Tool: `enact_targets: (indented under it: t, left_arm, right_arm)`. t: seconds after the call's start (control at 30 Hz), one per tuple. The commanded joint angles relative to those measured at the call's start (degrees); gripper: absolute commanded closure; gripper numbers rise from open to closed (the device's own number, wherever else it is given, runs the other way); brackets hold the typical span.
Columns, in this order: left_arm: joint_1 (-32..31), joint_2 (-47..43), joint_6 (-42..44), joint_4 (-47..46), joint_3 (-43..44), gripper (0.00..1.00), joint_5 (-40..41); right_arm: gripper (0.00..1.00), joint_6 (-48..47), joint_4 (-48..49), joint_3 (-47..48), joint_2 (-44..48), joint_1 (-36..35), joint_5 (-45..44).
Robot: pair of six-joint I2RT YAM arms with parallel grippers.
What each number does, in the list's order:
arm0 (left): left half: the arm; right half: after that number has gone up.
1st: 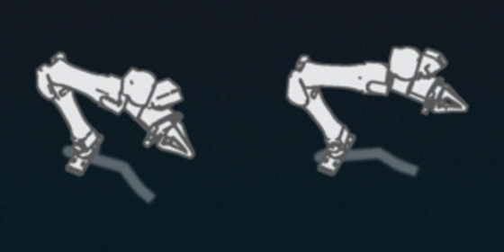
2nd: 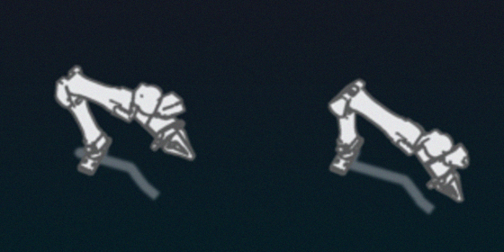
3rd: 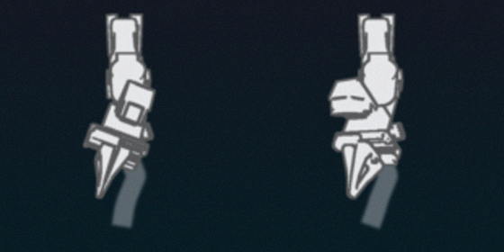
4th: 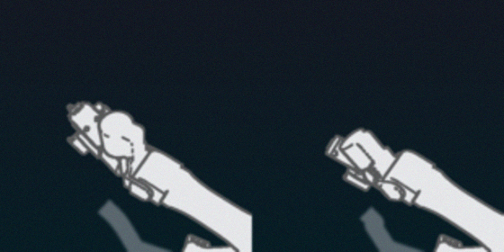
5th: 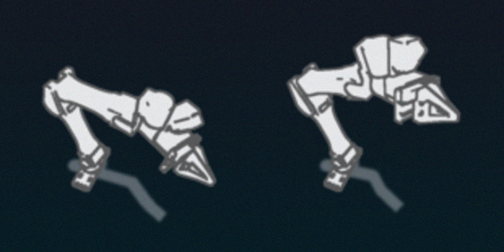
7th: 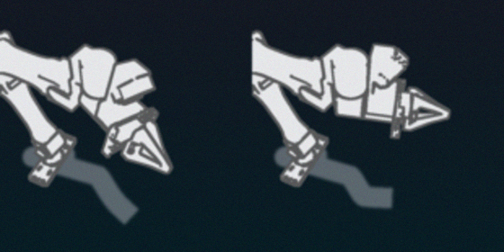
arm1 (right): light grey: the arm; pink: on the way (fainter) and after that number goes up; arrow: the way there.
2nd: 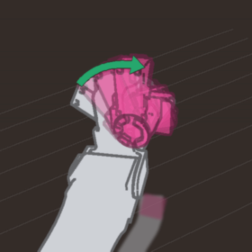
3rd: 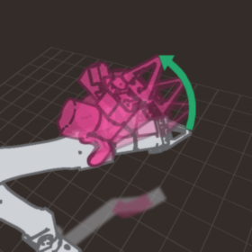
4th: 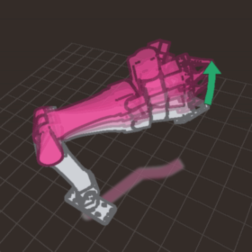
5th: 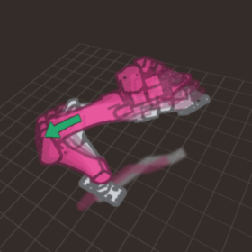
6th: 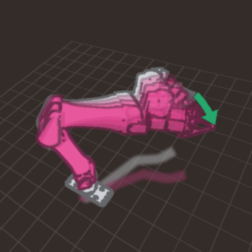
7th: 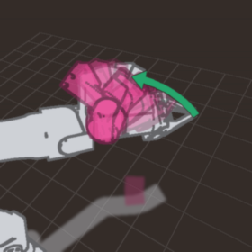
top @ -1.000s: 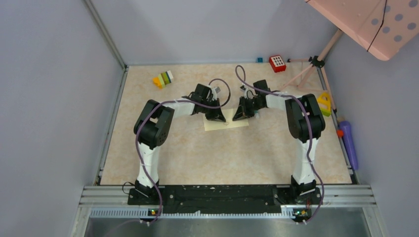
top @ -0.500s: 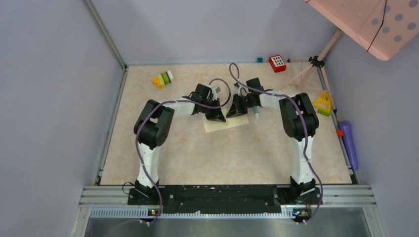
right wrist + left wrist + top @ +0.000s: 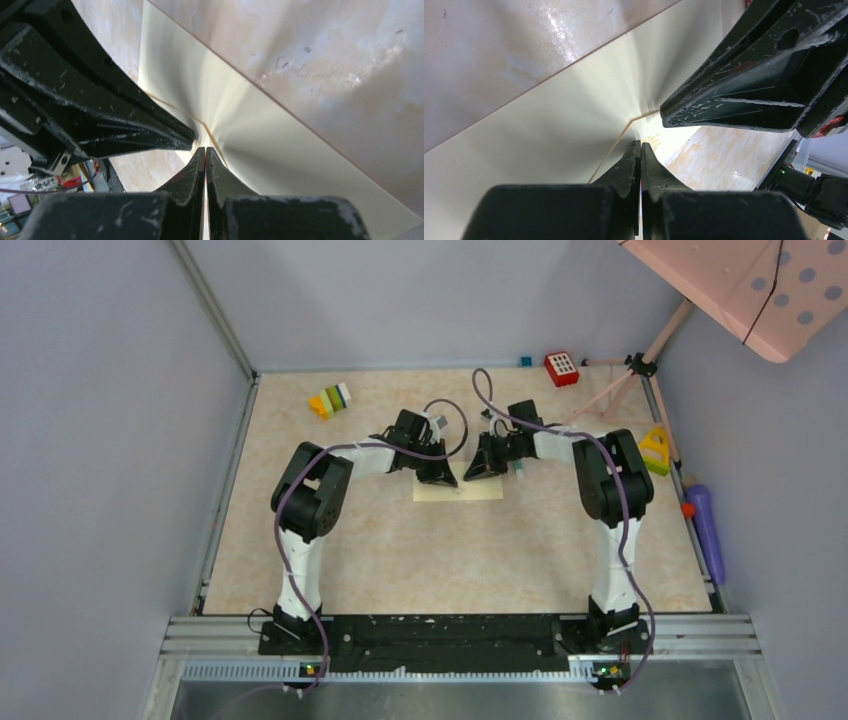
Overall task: Place the letter into the envelope and seal it
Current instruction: Seal the envelope flap on the envelope.
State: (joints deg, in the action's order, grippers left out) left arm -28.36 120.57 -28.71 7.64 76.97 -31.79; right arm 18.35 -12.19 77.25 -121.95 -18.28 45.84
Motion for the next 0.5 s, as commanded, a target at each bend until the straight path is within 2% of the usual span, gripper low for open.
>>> enact_targets:
  t: [0.0, 0.23, 0.47]
  left_arm:
    - [-0.7, 2.6, 2.8, 5.1, -1.2, 1.00, 7.4]
    - [-0.7, 2.9, 2.9, 5.2, -1.2, 1.00, 7.0]
    - [-0.7, 2.9, 3.8, 5.4, -0.7, 1.00, 5.5]
  right_arm:
    - [1.00, -2.6, -0.3, -1.6, 3.9, 0.3, 3.4]
    - [1.00, -2.5, 1.2, -3.3, 3.7, 0.1, 3.6]
    - [1.00, -2.6, 0.0, -3.6, 0.3, -0.3, -2.1]
